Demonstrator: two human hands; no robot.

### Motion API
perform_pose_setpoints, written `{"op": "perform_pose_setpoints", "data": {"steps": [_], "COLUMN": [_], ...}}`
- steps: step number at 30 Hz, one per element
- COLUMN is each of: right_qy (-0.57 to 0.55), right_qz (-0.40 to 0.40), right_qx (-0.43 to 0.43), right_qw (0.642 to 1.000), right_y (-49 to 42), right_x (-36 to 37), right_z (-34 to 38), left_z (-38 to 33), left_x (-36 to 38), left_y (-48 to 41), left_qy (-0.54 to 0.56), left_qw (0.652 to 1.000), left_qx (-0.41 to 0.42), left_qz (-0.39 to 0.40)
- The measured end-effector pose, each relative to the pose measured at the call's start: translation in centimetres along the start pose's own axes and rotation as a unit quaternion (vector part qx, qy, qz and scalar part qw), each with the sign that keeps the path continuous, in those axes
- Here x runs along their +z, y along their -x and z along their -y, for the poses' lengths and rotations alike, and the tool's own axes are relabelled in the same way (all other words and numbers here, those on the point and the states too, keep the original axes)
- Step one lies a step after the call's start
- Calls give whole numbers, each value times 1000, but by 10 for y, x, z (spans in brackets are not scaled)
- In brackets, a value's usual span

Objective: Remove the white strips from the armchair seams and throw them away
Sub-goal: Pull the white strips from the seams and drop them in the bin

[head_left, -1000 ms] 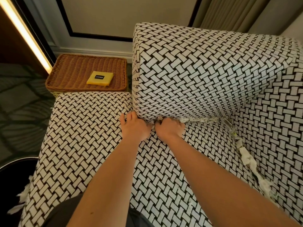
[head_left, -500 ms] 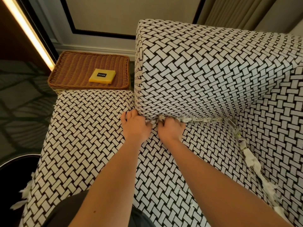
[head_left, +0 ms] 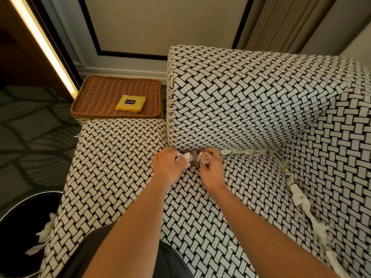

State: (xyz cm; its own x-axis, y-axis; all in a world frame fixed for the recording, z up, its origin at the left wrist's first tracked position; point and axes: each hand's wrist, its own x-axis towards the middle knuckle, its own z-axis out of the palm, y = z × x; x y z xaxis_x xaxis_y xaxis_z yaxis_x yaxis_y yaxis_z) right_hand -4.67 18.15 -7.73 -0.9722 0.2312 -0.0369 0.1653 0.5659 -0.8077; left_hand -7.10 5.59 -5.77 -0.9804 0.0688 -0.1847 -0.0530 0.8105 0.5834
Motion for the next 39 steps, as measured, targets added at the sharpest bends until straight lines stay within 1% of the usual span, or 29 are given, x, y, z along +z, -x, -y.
{"op": "perform_pose_setpoints", "data": {"steps": [2,4,6,10,13,15,18,20,22,24,25,27,29,31,33,36,39], "right_qy": [-11,-47,-67,-87,-94,-62,58,131,208,286,308,317,318,335,356,325,297], "right_qz": [-13,-29,-43,-70,-79,-101,-130,-120,-104,-74,-52,-17,17,49,60,31,-25], "right_qx": [10,42,49,39,38,27,-4,-23,-25,-23,-27,-47,-76,-97,-105,-120,-138], "right_qw": [1000,998,996,993,992,993,990,984,972,955,950,947,945,936,927,938,945], "right_y": [8,18,30,56,71,76,73,70,69,70,70,69,66,61,57,53,45], "right_x": [-2,-6,-10,-19,-20,-21,-20,-16,-14,-14,-15,-15,-14,-13,-12,-11,-7], "right_z": [-3,-4,-3,0,-9,-15,-18,-17,-13,-9,-8,-10,-11,-15,-16,-14,-16], "left_z": [-3,-6,-8,-10,-13,-14,-16,-17,-17,-17,-17,-16,-16,-17,-16,-14,-14], "left_x": [0,-1,-2,-5,-7,-5,1,6,11,16,18,20,22,19,16,14,15], "left_y": [7,14,20,32,42,47,50,50,48,45,44,43,41,38,34,30,27], "left_qy": [26,50,66,37,7,-15,-62,-85,-77,-81,-91,-100,-95,-68,-40,-35,-50], "left_qw": [1000,999,998,999,999,1000,997,994,995,994,993,991,992,995,998,998,998], "left_qx": [2,-4,-16,-23,-34,-12,46,62,60,68,77,88,82,67,53,34,26], "left_qz": [4,3,1,-11,-4,-3,7,13,8,2,-2,-4,4,16,22,28,34]}}
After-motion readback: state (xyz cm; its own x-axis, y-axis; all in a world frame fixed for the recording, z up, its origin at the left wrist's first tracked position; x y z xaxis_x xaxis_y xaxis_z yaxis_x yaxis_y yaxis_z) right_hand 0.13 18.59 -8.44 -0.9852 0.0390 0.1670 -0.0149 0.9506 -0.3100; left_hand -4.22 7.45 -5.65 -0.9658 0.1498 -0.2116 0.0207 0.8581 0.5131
